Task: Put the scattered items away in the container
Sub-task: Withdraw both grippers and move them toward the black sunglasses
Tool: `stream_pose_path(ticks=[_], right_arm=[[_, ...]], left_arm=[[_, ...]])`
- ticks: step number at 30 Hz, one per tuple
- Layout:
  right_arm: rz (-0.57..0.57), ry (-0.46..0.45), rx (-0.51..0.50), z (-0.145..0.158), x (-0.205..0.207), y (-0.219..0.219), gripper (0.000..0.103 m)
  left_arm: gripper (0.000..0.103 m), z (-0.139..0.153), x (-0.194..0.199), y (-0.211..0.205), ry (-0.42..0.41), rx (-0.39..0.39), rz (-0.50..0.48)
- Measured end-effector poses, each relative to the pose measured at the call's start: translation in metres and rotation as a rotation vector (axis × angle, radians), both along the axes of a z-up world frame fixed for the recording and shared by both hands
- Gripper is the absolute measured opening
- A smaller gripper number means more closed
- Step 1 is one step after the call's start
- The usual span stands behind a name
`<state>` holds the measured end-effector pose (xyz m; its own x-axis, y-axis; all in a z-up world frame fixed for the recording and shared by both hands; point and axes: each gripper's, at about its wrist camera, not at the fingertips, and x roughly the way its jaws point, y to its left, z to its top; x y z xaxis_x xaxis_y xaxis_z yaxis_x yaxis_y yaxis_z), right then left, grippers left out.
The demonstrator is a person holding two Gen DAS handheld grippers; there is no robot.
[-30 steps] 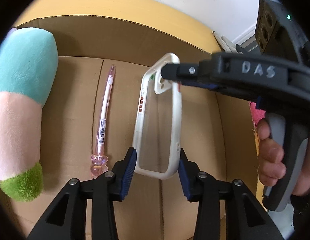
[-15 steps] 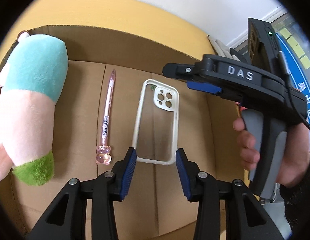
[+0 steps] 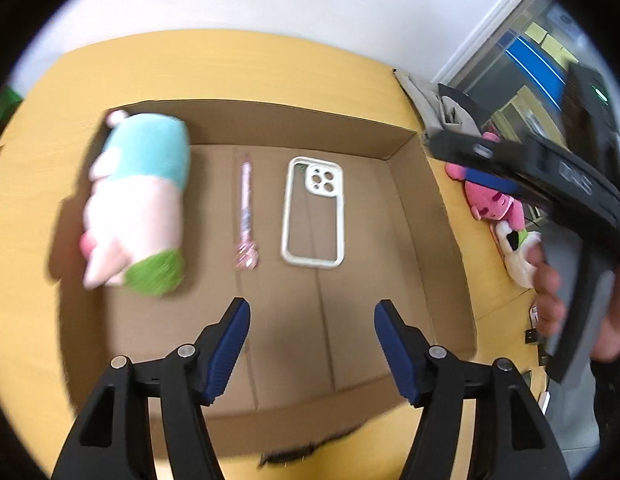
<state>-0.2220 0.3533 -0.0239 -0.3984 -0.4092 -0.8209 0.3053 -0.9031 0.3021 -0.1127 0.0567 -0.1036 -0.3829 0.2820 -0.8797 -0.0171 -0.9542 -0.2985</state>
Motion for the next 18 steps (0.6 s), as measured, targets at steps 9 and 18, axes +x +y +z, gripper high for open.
stream_pose_path(ticks=[9, 18], right_arm=[[-0.096, 0.02, 0.062, 0.038, 0.099, 0.035, 0.102], [-0.109, 0.041, 0.082, 0.059, 0.153, 0.049, 0.102]], left_arm=[[0.077, 0.021, 0.061, -0.004, 0.029, -0.125, 0.091], [0.077, 0.041, 0.09, 0.016, 0.066, -0.151, 0.095]])
